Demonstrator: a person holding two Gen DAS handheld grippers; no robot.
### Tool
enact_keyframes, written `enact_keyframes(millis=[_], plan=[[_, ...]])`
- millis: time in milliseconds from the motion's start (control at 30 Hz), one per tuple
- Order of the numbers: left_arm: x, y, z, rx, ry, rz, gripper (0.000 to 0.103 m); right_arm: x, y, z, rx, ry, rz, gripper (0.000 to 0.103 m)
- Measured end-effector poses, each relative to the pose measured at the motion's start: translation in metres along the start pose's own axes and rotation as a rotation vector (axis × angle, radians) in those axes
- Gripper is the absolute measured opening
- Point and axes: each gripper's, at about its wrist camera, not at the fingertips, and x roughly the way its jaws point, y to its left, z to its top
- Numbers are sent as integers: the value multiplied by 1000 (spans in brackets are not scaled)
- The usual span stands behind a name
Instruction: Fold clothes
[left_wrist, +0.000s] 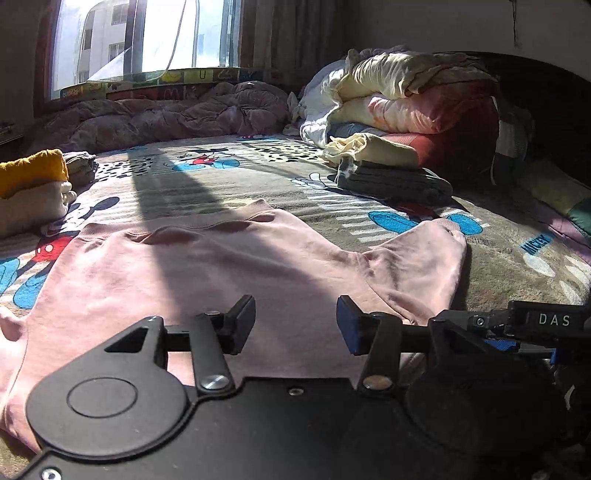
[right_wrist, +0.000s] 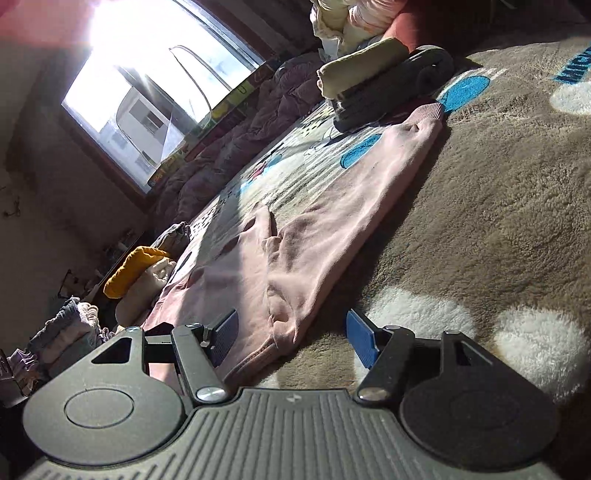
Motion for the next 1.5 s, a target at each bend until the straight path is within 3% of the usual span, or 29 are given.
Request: enact_keyframes(millis=[67,133,267,333,567,733,933,1100,1233,1500], plan=[[-4,1,2,2,-11,4,47,3,5,0,-5,9,-7,67],[-5,5,4,2,-19,5,47,7,7,2,16,12,8,78],[-11,7,5,15,-29,11,47,19,6,6,76,-7,27,77],[-13,8,7,17,-34,14,47,24,5,8,103,-11,27,65],[-19,18,16,9,-52,17,47,25,15,-8,178,46,75,54],[-15,15,23,9,-30,-1,47,36,-3,-1,260,13,66,24],[9,-7,52,47,46,-76,47,41,16,-4,88,-21,26,24],[44,-63,93,259,150,-207,52,39,20,-11,8,-65,6,23],[78,-127,111,475,236,-254,55,34,20,-19,-11,-104,-4,23],[147,-230,106,682,365,-254,58,37,22,-21,-30,-132,0,23]])
